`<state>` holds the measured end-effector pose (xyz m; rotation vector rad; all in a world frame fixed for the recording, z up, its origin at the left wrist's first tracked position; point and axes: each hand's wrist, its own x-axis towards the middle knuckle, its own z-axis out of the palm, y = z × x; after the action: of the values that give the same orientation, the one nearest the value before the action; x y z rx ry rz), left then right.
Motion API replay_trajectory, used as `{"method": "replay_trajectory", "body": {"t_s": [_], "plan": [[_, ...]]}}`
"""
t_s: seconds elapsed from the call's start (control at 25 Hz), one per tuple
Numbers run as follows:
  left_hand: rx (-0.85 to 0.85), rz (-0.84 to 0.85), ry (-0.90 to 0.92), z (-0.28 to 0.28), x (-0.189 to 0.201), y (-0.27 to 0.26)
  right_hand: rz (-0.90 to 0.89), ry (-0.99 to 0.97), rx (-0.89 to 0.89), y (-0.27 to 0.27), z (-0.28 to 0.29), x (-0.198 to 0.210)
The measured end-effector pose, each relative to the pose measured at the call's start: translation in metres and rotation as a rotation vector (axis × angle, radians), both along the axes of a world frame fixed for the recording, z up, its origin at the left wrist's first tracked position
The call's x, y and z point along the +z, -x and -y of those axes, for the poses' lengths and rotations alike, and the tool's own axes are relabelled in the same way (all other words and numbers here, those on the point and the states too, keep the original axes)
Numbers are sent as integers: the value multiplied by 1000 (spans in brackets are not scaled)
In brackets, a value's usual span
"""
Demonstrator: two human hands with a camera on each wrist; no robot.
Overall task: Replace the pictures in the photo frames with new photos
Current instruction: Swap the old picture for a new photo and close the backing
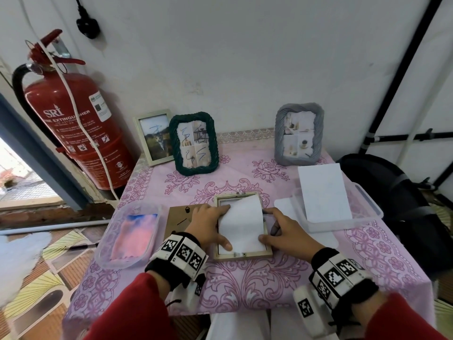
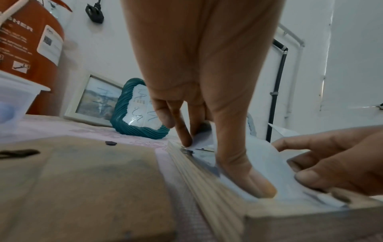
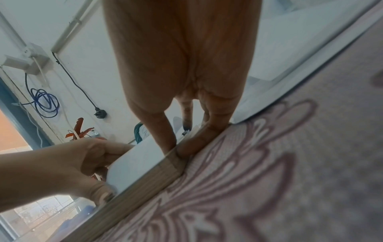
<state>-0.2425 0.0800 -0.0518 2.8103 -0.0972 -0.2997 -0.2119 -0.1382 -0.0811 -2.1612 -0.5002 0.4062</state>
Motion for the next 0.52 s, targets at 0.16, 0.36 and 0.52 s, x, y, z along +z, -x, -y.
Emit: {"method": "replay_trajectory", "body": {"t_s": [0.16,0.36,0.52], "plan": [[71,-49,328,3,3,9,-9,-25,-13,2,1,-1],[227,49,633,7,3,14,-10,-26,-22,2,1,-2],[391,75,778,9,2,15,-20,-25,-19,3,1,-1]]}}
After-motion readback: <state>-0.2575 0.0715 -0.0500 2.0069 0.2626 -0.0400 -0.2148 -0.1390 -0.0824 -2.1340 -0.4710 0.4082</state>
